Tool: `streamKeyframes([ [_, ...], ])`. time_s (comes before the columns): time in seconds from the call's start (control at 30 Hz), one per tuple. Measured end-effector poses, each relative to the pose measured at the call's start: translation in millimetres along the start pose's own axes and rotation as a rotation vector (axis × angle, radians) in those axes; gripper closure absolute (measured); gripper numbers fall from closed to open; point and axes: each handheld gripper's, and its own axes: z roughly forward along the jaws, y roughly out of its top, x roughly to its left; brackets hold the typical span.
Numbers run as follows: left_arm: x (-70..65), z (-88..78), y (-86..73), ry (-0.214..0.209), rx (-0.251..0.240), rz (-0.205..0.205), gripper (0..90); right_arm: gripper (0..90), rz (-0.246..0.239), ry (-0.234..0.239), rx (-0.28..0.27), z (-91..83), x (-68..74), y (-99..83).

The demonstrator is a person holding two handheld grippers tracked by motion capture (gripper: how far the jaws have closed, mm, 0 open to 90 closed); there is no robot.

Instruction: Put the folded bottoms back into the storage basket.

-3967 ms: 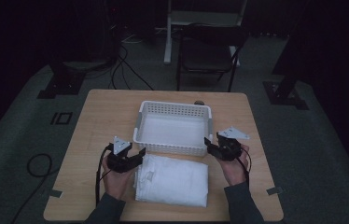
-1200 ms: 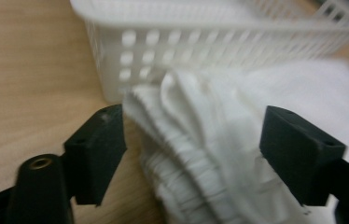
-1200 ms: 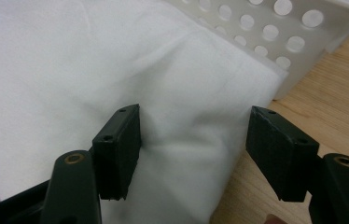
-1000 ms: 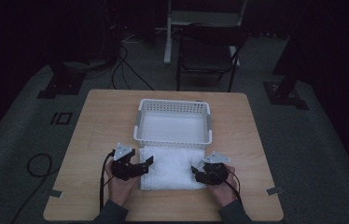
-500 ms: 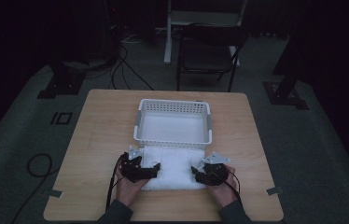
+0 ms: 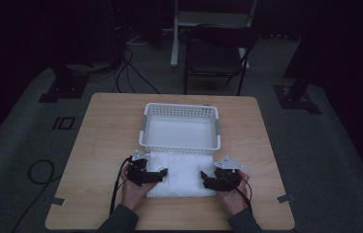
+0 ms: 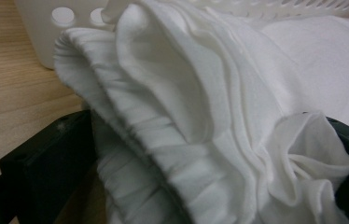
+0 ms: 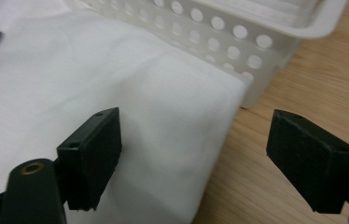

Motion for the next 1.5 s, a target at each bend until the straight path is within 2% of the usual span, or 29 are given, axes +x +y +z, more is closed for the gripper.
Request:
streamKeyframes([
  [0.07, 2.0, 1.9, 0.0, -0.012, -0.002, -0.005, 0.0, 16.2, 0.019, 0.026, -0.005, 0.8, -1.3, 2.2],
  [0.13, 4.3, 3.2, -0.2, -0.025, 0.001, -0.011, 0.0, 16.1, 0.009, 0.030, -0.011, 2.1, 0.2, 4.7],
  [0.27, 4.8, 3.6, 0.0, -0.032, 0.002, 0.001, 0.0, 14.3, 0.030, 0.055, -0.001, 9.8, -1.0, 8.5],
  [0.33, 6.2, 3.9, 0.0, -0.043, 0.000, 0.009, 0.0, 12.6, 0.082, 0.088, 0.039, 20.6, -6.4, 7.8],
  [0.43, 6.5, 4.3, 0.2, -0.051, 0.001, 0.015, 0.0, 11.6, 0.147, 0.131, 0.076, 27.3, -13.2, 1.0],
  [0.47, 6.5, 4.3, 0.2, -0.051, 0.001, 0.015, 0.0, 11.6, 0.147, 0.131, 0.076, 27.3, -13.2, 1.0],
  [0.5, 6.6, 4.3, 0.3, -0.054, 0.003, 0.017, 0.0, 11.5, 0.171, 0.148, 0.084, 28.1, -15.5, -0.6],
  [0.53, 6.5, 4.2, 0.3, -0.054, 0.004, 0.016, 0.0, 11.4, 0.228, 0.196, 0.098, 31.7, -22.2, -4.8],
  [0.7, 6.2, 4.7, 0.0, -0.061, -0.001, 0.013, 0.0, 11.7, 0.286, 0.249, 0.124, 37.4, -26.0, -9.4],
  [0.87, 5.6, 4.3, 0.0, -0.070, 0.004, 0.008, 2.4, 15.4, 0.293, 0.281, 0.117, 38.3, -27.4, -9.5],
  [0.9, 5.6, 4.3, 0.0, -0.070, 0.004, 0.008, 2.4, 18.4, 0.295, 0.289, 0.117, 38.5, -27.4, -9.3],
  [0.93, 5.3, 3.0, -1.7, -0.102, -0.004, -0.007, 8.5, 26.4, 0.311, 0.341, 0.116, 39.2, -29.6, -10.0],
  [1.03, 4.0, 2.3, -2.9, -0.119, 0.001, -0.016, 19.3, 36.2, 0.323, 0.374, 0.110, 40.4, -29.9, -11.3],
  [1.07, 4.0, 2.3, -2.9, -0.119, 0.001, -0.016, 22.0, 36.2, 0.323, 0.374, 0.110, 40.4, -29.9, -11.3],
  [1.1, 4.3, 1.6, -3.4, -0.135, 0.008, -0.031, 22.0, 39.9, 0.324, 0.383, 0.111, 40.8, -29.4, -11.5],
  [1.13, 4.6, 1.6, -3.8, -0.148, 0.008, -0.042, 28.6, 47.1, 0.336, 0.409, 0.106, 41.1, -29.8, -12.3],
  [1.23, 4.4, 0.7, -4.9, -0.164, 0.009, -0.058, 36.6, 59.3, 0.341, 0.450, 0.084, 39.9, -32.4, -13.3],
  [1.3, 0.8, -1.9, -5.3, -0.150, -0.002, -0.031, 40.2, 64.5, 0.320, 0.453, 0.067, 37.3, -32.2, -12.8],
  [1.4, -5.3, -6.3, -6.1, -0.118, -0.020, 0.020, 44.4, 67.2, 0.272, 0.429, 0.046, 32.6, -27.6, -11.5],
  [1.5, -9.8, -10.4, -7.9, -0.103, -0.040, 0.043, 47.6, 68.3, 0.249, 0.415, 0.025, 29.4, -25.0, -11.6],
])
